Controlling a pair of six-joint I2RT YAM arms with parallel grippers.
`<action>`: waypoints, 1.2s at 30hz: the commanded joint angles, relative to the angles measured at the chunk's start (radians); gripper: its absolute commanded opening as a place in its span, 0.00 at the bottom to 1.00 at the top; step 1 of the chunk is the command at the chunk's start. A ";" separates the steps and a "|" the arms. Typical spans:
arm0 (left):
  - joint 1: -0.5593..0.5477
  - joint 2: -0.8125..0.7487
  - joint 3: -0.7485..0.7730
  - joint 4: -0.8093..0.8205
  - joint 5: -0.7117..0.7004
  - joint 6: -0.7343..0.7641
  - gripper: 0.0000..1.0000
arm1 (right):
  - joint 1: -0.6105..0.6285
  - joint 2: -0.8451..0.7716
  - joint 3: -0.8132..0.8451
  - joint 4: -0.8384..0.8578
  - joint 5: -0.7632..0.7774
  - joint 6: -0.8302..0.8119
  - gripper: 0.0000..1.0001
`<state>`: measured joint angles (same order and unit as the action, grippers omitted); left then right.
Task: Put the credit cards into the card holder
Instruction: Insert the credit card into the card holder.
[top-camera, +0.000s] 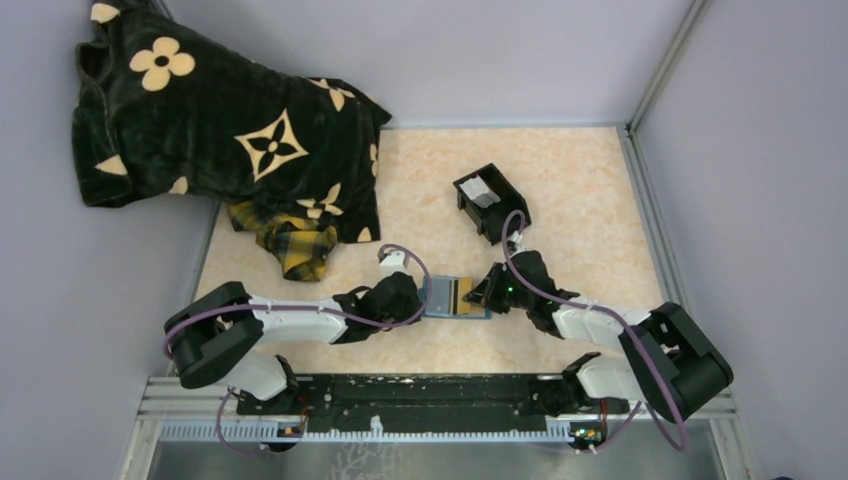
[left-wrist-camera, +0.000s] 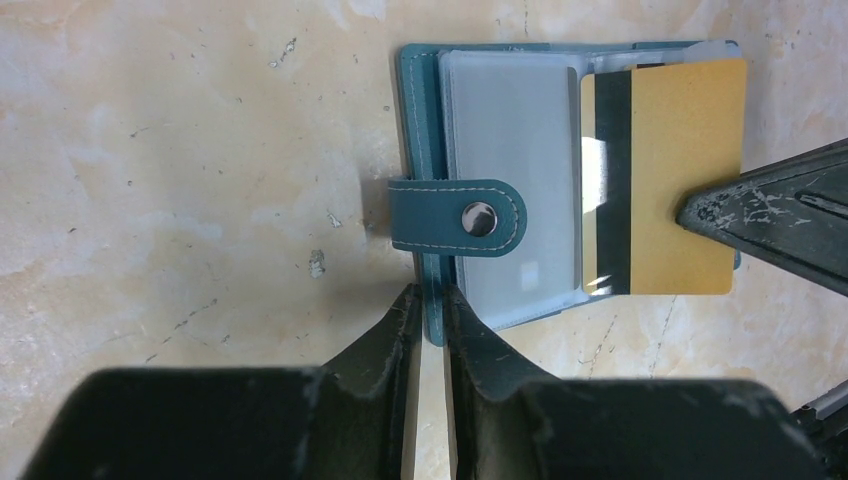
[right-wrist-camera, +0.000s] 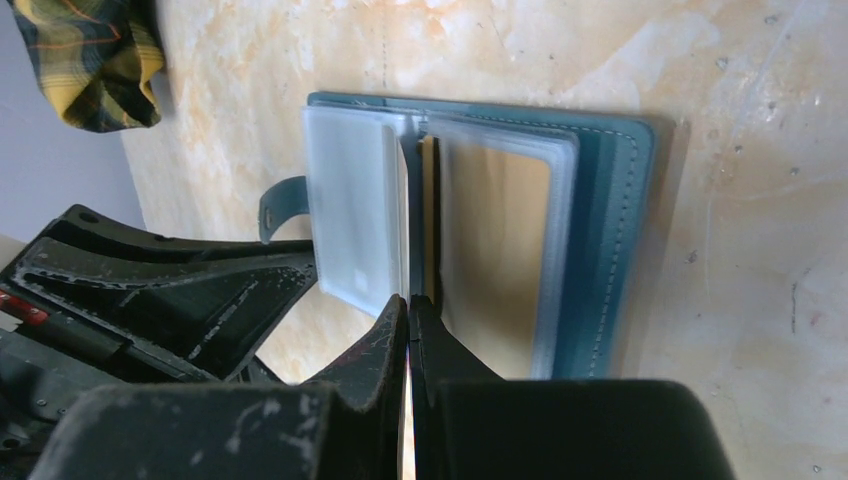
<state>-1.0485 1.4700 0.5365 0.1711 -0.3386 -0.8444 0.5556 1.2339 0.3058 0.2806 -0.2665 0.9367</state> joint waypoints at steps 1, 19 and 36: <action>-0.010 0.021 0.008 -0.044 -0.009 -0.004 0.20 | 0.019 0.017 -0.012 0.059 0.009 0.008 0.00; -0.015 0.031 0.000 -0.044 -0.016 -0.003 0.19 | 0.064 0.112 -0.022 0.100 0.068 0.009 0.00; -0.018 0.067 0.015 -0.054 -0.032 0.007 0.19 | 0.126 0.217 0.058 -0.008 0.126 -0.063 0.00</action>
<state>-1.0607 1.4891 0.5480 0.1726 -0.3775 -0.8444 0.6506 1.4029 0.3420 0.3931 -0.1844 0.9382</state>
